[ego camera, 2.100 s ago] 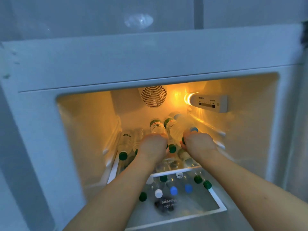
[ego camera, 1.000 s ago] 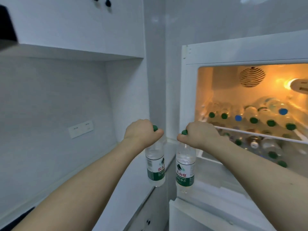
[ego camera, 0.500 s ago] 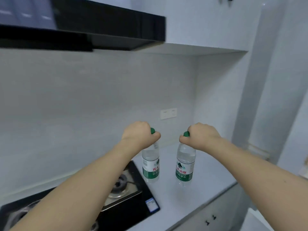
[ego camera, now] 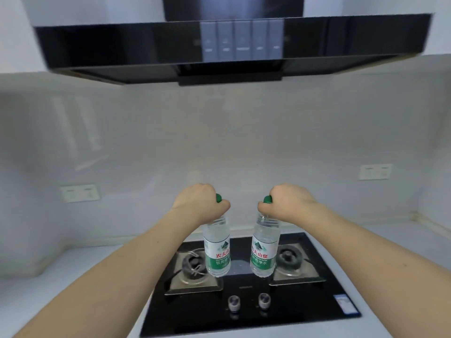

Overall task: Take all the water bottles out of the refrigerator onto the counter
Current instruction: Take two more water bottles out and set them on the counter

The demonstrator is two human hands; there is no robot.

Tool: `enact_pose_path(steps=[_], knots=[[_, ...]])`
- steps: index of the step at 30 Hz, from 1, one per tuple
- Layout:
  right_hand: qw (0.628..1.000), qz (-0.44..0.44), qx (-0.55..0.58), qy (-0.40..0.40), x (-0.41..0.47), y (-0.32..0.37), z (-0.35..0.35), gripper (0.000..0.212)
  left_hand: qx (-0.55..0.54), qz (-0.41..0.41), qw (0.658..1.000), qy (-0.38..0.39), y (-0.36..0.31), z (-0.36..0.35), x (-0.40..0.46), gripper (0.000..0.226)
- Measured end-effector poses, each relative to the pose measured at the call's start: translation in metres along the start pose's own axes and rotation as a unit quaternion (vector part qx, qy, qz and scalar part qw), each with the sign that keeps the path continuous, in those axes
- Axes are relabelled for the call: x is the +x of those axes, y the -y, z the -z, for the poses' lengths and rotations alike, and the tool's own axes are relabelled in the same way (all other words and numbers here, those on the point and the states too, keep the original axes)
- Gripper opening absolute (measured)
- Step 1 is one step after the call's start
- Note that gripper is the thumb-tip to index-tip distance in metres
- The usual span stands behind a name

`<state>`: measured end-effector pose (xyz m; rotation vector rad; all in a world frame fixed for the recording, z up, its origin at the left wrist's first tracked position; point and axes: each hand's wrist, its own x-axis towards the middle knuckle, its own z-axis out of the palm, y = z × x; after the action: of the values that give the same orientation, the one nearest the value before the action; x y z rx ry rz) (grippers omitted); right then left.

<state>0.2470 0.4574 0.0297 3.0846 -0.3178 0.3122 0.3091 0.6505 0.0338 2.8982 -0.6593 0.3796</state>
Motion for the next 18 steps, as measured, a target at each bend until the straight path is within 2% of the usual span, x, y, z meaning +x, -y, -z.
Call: enact_pose_path(steps=[8,18], knots=[[0.997,0.067,0.036,0.023,0.026,0.120,-0.011,0.042,0.027,0.090,0.996,-0.002,0.128,0.013,-0.033,0.041],[0.986,0.142,0.042,0.077,0.082,0.199,-0.053,0.040,0.008,0.157,0.987,0.037,0.216,-0.027,-0.018,0.042]])
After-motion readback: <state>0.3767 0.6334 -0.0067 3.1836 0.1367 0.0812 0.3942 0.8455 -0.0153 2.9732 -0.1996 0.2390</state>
